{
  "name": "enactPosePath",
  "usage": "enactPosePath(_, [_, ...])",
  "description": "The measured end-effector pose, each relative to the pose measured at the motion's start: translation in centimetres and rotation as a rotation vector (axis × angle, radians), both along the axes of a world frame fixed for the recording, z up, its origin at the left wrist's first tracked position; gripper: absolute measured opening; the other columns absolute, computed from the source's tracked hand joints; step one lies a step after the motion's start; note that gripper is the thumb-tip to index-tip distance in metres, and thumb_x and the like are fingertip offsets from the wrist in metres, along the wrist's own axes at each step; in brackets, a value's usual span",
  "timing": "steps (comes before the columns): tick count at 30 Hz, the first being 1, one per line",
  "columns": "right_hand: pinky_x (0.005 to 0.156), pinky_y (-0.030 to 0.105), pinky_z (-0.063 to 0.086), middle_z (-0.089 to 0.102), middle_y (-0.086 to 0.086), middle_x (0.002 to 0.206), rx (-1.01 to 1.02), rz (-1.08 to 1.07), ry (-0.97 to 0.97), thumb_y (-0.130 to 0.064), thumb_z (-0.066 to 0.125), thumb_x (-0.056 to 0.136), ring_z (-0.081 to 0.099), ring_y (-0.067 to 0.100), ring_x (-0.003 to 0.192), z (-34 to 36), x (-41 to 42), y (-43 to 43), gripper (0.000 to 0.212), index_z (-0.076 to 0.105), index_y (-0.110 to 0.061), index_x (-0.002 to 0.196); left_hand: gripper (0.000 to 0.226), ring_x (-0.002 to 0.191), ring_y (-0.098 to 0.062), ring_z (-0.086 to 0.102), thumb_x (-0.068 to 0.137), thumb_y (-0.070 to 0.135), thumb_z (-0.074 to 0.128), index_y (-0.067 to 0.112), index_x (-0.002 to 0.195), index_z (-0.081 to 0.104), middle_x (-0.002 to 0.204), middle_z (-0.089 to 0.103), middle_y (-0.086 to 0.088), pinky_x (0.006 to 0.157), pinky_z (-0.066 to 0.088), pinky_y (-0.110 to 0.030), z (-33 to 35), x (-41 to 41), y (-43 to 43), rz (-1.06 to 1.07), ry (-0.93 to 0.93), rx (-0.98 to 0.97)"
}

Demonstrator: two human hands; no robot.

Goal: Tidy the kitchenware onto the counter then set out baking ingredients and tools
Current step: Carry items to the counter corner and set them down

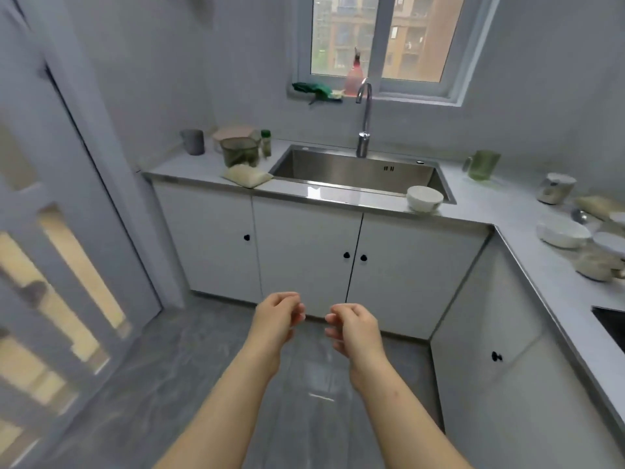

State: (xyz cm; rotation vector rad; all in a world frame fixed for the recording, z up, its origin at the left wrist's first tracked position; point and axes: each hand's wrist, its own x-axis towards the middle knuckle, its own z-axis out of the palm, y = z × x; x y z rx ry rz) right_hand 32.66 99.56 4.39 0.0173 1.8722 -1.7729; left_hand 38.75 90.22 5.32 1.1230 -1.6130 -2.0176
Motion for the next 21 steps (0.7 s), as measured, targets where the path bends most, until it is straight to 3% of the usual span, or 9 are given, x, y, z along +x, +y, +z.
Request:
enactPosePath(9, [0.056,0.023,0.036,0.054,0.001,0.075,-0.025,0.160,-0.005,-0.009,0.046,0.093,0.048,0.013,0.060,-1.3,-8.7,-18.2,0.013,0.053,-0.013,0.082,0.011,0.070,-0.010,0.055,0.095,0.014,0.046,0.017,0.090,0.056,0.077,0.058,0.002,0.062,0.037,-0.024,-1.8,-7.7,-16.9,0.124,-0.014,-0.039])
enactPosePath(14, [0.061,0.023,0.040,0.055,0.001,0.081,-0.048,0.192,0.000,-0.012,0.045,0.094,0.050,0.013,0.068,-0.6,-16.2,-28.0,0.011,0.052,-0.013,0.085,0.014,0.080,-0.015,0.058,0.093,0.016,0.049,0.019,0.082,0.057,0.082,0.060,0.000,0.072,0.042,-0.029,-0.7,-14.1,-26.6,0.161,-0.060,-0.078])
enactPosePath(21, [0.062,0.022,0.040,0.055,0.001,0.082,-0.057,0.233,0.014,-0.013,0.045,0.095,0.050,0.013,0.071,0.6,-23.3,-38.6,0.012,0.053,-0.015,0.086,0.012,0.079,-0.014,0.058,0.094,0.017,0.049,0.018,0.085,0.056,0.082,0.060,-0.001,0.076,0.044,-0.030,0.4,-21.0,-37.7,0.216,-0.069,-0.103])
